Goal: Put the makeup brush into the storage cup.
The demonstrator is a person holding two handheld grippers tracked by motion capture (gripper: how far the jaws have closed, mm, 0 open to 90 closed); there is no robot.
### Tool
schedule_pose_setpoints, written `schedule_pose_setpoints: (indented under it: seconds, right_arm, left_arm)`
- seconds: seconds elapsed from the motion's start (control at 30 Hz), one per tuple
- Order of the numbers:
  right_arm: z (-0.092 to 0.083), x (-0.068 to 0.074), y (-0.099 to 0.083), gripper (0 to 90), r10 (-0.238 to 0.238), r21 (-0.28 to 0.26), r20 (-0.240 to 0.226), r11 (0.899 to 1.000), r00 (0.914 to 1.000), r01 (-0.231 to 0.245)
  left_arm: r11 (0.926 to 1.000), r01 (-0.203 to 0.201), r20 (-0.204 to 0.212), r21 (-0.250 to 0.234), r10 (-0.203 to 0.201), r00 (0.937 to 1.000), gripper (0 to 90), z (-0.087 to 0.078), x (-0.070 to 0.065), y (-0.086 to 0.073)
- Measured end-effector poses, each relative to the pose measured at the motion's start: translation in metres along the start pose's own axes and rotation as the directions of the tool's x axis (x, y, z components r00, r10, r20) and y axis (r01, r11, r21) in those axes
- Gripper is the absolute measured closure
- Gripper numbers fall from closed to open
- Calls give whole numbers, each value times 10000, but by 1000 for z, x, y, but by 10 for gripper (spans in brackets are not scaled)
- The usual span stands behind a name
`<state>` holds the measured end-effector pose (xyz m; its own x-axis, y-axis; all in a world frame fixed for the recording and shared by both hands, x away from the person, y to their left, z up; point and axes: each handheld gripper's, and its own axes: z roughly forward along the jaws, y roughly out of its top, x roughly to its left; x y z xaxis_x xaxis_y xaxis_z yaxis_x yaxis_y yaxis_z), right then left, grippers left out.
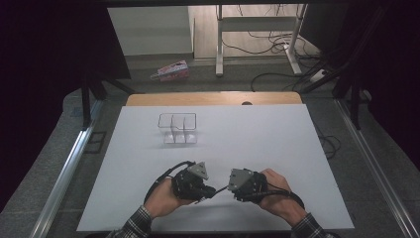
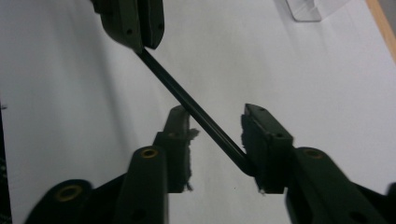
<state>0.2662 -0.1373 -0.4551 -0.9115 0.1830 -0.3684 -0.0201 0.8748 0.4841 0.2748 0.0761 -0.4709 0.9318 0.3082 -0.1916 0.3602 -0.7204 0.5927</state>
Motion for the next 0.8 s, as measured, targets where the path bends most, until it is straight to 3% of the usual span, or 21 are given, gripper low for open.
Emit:
schedule_pose_setpoints:
  seconds: [0.07, 0.13, 0.2, 0.23, 0.4, 0.5, 0.6, 0.73, 0.8]
  right_arm:
    - [1, 0, -2, 701, -137, 110, -201, 9998, 9997, 140]
    - [1, 0, -3, 777, -278, 420, -461, 9987, 9986, 297]
    - [0, 1, -4, 842, -120, 398, -1118, 9991, 9937, 165]
    - [0, 1, -4, 850, 7, 256, -1409, 9997, 9900, 29]
    - [-1, -2, -3, 852, 291, 258, -1481, 9993, 9885, -255]
    - [0, -2, -6, 851, 398, 369, -1341, 9987, 9902, -352]
    - [-1, -3, -7, 851, 516, 350, -1274, 9983, 9905, -475]
    - [-2, -3, -9, 851, 714, 389, -1055, 9970, 9919, -676]
    - [-2, -4, -11, 851, 845, 371, -930, 9960, 9921, -814]
  left_arm:
    - [10000, 46, -121, -11, -46, 9999, 844, -1, 1, -1]
    - [9998, 147, -548, -145, -155, 9984, 819, -3, 2, -2]
    - [9984, 268, -1134, -508, -324, 9930, 757, -7, 4, -3]
    - [9968, 408, -1108, -685, -482, 9927, 715, -8, 6, -3]
    - [9916, 487, -1748, -1195, -693, 9822, 398, -11, 5, -4]
    - [9873, 642, -1990, -1455, -928, 9756, 273, -14, 7, -6]
    - [9819, 935, -2367, -1649, -1314, 9627, 124, -19, 9, -9]
    - [9706, 1334, -2449, -2002, -1814, 9524, 58, -28, 15, -16]
    - [9635, 1537, -2546, -2193, -2086, 9443, 40, -32, 17, -20]
